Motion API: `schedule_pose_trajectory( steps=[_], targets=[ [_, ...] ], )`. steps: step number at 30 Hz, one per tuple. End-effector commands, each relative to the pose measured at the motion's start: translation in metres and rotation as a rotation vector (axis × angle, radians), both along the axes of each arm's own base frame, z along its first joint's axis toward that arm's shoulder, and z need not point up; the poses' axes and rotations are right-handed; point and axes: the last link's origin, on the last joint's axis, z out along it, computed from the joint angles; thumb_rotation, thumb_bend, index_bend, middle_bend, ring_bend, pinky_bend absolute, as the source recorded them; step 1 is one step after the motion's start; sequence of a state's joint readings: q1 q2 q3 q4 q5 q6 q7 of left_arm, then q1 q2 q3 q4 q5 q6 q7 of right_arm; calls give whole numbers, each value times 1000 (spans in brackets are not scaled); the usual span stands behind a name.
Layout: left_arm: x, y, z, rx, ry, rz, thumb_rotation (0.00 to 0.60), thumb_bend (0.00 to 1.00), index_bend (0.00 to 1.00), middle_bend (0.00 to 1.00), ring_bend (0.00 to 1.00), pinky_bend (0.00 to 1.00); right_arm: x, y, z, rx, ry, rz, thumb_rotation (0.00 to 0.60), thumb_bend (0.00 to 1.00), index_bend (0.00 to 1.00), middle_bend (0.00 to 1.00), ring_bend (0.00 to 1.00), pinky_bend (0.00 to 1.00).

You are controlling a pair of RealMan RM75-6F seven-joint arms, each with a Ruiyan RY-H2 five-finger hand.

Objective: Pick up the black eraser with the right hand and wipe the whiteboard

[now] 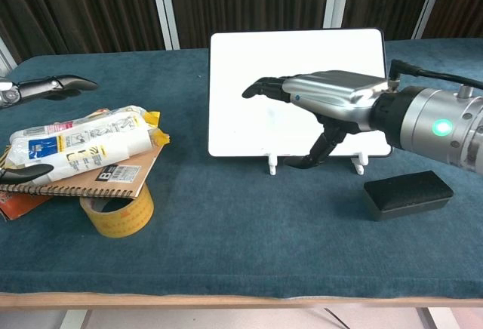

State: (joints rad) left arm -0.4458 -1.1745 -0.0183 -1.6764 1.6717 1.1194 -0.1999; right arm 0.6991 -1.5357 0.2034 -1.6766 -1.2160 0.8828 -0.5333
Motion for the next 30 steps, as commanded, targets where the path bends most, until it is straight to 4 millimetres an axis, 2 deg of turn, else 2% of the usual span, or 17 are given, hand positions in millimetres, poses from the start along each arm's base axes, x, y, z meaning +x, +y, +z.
schedule_pose_trajectory(
  steps=[1,5,10,15,18,22,25,30],
  targets=[
    [-1,-1,0,8,8,2,600,355,0,0,0,72,-1,1,0,-3,6,-1,600,236,32,0,0,0],
    [-7,-4,6,57,45,-6,600,355,0,0,0,72,-7,6,5,-15,32,10,600,236,32,0,0,0],
    [-34,-27,27,184,160,5,600,356,0,0,0,72,-30,22,31,-40,77,-5,600,236,45,0,0,0],
    [-80,-66,47,296,247,88,600,354,0,0,0,67,-75,41,67,-97,185,-30,600,236,49,0,0,0],
    [-101,-87,51,321,246,137,600,355,0,0,0,64,-106,51,79,-107,262,-67,600,236,58,0,0,0],
    [-118,-104,48,357,249,165,600,355,0,0,0,62,-137,61,82,-87,304,-123,600,236,63,0,0,0],
    [-123,-110,45,356,237,166,600,356,0,0,0,62,-150,62,76,-69,303,-151,600,236,63,0,0,0],
    [-125,-109,46,358,229,169,600,355,0,0,0,61,-161,58,61,-30,308,-170,600,236,86,5,0,0]
  ],
)
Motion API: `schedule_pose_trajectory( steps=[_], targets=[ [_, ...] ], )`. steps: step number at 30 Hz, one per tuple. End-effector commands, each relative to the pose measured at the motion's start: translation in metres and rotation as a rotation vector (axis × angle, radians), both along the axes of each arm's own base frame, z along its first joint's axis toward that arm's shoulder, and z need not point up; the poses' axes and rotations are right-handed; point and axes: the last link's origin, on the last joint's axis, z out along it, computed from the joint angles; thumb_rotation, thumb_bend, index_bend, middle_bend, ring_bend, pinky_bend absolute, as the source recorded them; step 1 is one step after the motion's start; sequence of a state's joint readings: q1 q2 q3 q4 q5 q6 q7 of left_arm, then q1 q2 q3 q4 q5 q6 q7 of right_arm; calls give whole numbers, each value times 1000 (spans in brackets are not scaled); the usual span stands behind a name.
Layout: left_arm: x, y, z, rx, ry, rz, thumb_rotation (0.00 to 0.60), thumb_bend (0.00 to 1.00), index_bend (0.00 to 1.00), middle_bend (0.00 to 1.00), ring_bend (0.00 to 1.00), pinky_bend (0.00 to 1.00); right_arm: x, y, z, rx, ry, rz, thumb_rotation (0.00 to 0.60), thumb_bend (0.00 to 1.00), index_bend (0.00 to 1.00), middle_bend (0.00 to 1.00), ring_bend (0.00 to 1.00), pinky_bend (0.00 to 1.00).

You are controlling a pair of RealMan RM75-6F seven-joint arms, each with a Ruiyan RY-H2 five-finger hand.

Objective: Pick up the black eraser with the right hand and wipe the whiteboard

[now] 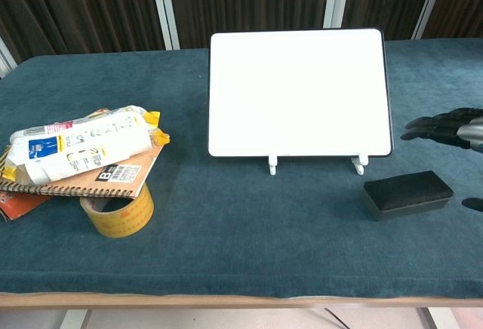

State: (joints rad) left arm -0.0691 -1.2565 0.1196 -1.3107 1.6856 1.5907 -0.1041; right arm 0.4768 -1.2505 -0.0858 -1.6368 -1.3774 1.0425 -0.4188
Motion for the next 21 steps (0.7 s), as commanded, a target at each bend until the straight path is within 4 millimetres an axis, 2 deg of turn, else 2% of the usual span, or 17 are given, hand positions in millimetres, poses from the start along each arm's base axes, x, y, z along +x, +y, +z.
schedule_pose_trajectory(
  steps=[1,11,21],
  targets=[
    [0,1,0,1,-3,2,600,355,0,0,0,61,-7,-1,-13,33,9,-17,600,236,91,8,0,0],
    [-4,4,1,-1,-13,24,600,355,0,0,0,61,-7,-13,-33,47,-27,-36,600,236,205,80,1,0],
    [-8,5,4,1,-20,41,600,355,0,0,0,61,-1,-19,-43,45,-68,-35,600,236,260,124,35,2]
  ],
)
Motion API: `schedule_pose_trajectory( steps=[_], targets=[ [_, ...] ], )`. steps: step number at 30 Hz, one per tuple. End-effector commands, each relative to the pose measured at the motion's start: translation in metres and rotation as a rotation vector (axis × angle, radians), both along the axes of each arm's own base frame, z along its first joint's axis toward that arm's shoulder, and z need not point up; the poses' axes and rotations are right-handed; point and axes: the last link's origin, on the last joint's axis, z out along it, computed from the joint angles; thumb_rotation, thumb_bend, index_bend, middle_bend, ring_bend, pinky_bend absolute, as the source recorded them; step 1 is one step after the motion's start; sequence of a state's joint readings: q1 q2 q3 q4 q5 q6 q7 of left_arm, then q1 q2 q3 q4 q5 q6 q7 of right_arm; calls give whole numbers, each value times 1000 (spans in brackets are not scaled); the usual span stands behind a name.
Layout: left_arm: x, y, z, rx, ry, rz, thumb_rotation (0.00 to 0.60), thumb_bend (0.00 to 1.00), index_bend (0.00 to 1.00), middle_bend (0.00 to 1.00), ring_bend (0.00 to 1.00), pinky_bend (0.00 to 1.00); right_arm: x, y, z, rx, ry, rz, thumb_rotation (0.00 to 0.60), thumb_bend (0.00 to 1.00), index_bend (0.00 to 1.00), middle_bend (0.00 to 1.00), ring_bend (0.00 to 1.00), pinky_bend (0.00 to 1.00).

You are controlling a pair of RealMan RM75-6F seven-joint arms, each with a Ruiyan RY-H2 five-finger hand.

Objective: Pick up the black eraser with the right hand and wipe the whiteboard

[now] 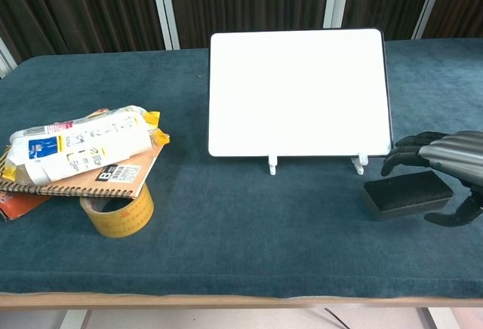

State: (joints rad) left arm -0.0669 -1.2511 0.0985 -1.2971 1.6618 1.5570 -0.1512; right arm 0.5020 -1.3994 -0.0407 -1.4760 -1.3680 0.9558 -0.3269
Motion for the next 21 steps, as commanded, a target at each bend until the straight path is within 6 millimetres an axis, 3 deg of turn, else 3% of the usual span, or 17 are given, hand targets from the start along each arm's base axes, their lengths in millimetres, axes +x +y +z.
schedule_pose_trajectory(
  steps=[1,16,21],
  targets=[
    [-1,0,0,-1,1,2,600,355,0,0,0,61,1,-2,-2,0,-7,0,600,236,271,133,41,4],
    [-4,1,1,-5,-3,17,600,355,0,0,0,62,6,-3,-5,-15,-31,13,600,236,354,194,82,50],
    [-5,1,1,-7,-4,19,600,355,0,0,0,61,6,-1,-7,-41,-46,22,600,236,476,250,154,116]
  ],
)
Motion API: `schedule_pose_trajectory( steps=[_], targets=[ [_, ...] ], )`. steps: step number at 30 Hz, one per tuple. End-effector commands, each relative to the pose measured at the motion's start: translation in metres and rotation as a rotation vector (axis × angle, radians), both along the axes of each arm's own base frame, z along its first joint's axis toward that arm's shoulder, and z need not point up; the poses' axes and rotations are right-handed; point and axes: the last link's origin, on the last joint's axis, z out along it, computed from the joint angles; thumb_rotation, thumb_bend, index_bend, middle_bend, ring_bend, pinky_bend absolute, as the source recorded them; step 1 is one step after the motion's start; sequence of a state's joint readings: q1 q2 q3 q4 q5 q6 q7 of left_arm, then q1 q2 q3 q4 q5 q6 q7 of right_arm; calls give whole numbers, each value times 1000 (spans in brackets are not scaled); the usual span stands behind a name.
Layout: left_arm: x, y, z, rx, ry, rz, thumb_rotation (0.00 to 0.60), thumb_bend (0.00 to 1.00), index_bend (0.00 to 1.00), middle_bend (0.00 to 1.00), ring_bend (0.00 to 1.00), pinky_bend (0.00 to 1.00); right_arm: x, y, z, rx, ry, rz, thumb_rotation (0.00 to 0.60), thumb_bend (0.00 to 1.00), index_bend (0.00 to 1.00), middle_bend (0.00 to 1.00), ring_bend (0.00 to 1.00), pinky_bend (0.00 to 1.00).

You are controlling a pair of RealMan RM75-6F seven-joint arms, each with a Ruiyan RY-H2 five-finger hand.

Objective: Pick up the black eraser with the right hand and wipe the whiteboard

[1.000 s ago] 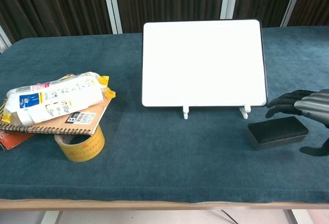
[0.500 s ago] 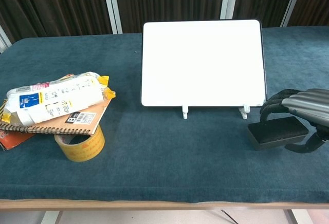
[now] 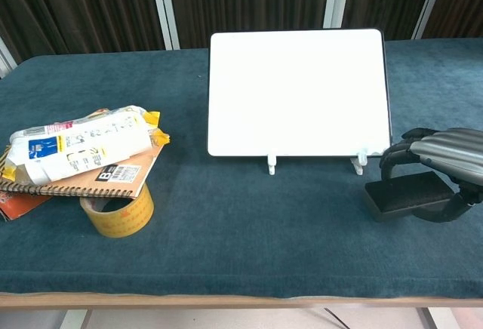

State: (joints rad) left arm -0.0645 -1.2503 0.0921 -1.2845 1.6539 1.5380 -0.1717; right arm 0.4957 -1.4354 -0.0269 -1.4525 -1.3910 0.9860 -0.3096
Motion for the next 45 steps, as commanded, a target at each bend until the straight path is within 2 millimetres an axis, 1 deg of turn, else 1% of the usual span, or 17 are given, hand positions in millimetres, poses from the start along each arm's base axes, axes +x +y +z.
schedule_pose_trajectory(
  steps=[1,6,13,18,21,25,28,31,35,36,39,42,45],
  targets=[
    [0,0,0,0,0,-1,600,355,0,0,0,61,0,1,-1,-22,-11,6,600,236,506,266,172,132],
    [-1,0,0,-1,1,2,600,356,0,0,0,59,-3,3,-1,-31,-8,13,600,236,616,344,240,169],
    [-2,0,0,0,0,7,600,355,0,0,0,59,-3,7,2,-58,-13,33,600,236,701,409,285,197],
    [-2,0,-1,-5,-2,8,600,355,0,0,0,59,-2,9,2,-79,-21,50,600,236,786,478,343,249],
    [-2,0,-1,-4,-4,6,600,356,0,0,0,59,0,11,3,-93,-38,68,600,236,818,505,364,268],
    [-3,0,1,3,-6,11,600,355,0,0,0,58,13,18,13,-159,-76,164,600,236,833,517,373,274],
    [-3,0,2,2,-8,10,600,356,0,0,0,59,28,16,23,-254,-92,241,600,236,834,519,375,275],
    [-2,0,1,0,-7,5,600,356,0,0,0,59,49,5,30,-351,-83,322,600,236,833,519,375,276],
    [1,1,0,1,-10,-4,600,355,0,0,0,59,80,-20,33,-460,-17,406,600,236,824,519,376,278],
    [1,1,0,1,-11,-5,600,355,0,0,0,59,88,-30,32,-495,7,426,600,236,824,519,378,281],
    [1,1,-1,-1,-7,-3,600,355,0,0,0,59,102,-55,27,-541,53,429,600,236,822,519,384,290],
    [0,1,-2,-4,-5,6,600,355,0,0,0,59,111,-77,20,-575,110,434,600,236,810,519,384,290],
    [-1,1,-2,5,-8,19,600,355,0,0,0,59,115,-96,12,-616,182,461,600,236,791,519,384,288]
  ],
)
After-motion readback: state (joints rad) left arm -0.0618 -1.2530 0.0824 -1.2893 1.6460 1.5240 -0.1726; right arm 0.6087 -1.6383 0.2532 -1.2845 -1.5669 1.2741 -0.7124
